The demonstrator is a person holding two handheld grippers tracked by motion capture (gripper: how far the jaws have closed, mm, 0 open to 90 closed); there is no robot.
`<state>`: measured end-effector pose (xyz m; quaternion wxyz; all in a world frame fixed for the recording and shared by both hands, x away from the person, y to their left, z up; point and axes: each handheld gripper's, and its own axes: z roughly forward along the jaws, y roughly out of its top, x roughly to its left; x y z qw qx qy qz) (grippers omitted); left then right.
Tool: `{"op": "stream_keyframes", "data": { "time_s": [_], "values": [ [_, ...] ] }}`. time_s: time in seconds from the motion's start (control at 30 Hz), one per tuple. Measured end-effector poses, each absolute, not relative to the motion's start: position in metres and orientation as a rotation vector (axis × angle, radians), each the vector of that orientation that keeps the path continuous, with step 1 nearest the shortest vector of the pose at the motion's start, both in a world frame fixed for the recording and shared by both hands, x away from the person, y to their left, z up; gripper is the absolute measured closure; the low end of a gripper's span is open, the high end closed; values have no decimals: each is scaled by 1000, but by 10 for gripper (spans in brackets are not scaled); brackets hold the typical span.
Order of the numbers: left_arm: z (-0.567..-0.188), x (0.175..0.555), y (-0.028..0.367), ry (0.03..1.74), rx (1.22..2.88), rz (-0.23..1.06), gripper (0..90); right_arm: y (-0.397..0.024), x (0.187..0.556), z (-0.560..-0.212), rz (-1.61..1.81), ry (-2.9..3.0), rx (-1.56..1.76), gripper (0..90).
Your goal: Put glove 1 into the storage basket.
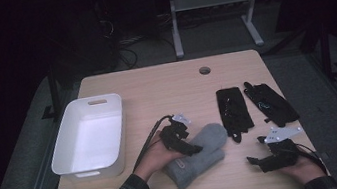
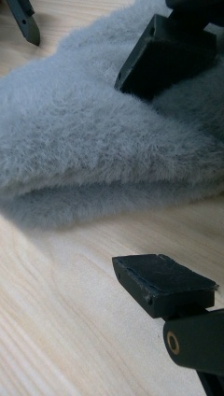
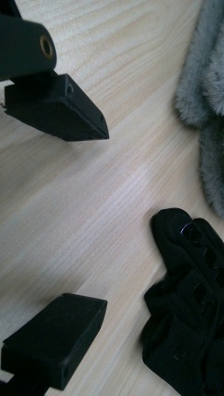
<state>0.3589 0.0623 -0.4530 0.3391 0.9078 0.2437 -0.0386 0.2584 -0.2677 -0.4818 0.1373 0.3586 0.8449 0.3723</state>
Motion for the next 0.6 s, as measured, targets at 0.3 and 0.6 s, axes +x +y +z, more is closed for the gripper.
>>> {"op": "stream_keyframes", "data": {
  "time_s": [0.3,0.6],
  "values": [
    [-460,363,60,570,2355,-294,430,-268,258,-482,1077,2445,1037,151],
    [-456,361,54,512,2394,-344,697,-268,258,-482,1076,2445,1039,151]
  ]
}}
